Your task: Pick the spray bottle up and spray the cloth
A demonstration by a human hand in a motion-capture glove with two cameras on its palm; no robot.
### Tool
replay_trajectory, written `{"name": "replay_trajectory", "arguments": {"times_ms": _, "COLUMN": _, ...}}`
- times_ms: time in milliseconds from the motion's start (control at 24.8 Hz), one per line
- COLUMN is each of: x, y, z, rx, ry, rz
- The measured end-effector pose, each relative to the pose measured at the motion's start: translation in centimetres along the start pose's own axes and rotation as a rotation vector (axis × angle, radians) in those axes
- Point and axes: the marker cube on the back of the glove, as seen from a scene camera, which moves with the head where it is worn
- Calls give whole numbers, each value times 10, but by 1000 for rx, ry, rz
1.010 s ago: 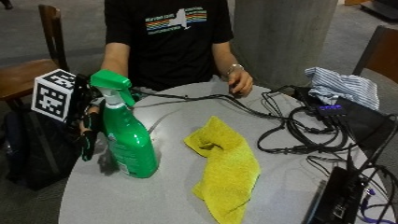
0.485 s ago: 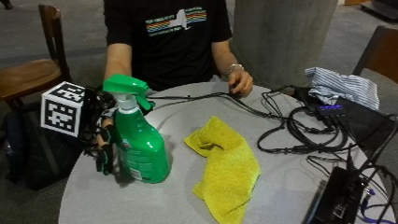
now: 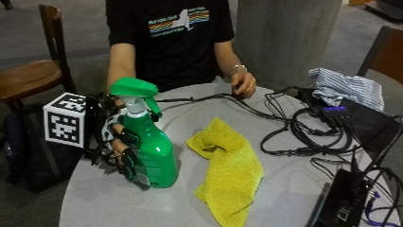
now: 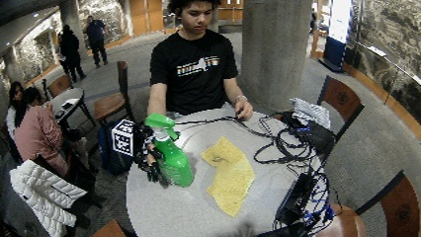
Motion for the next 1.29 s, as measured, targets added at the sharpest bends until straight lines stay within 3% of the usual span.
{"name": "replay_trajectory", "arguments": {"times_ms": 727, "x": -14, "y": 5, "z": -10, "rx": 58, "ry": 60, "rz": -116}}
{"name": "replay_trajectory", "arguments": {"times_ms": 1293, "x": -86, "y": -7, "z": -18, "rx": -303, "ry": 558, "rz": -153}}
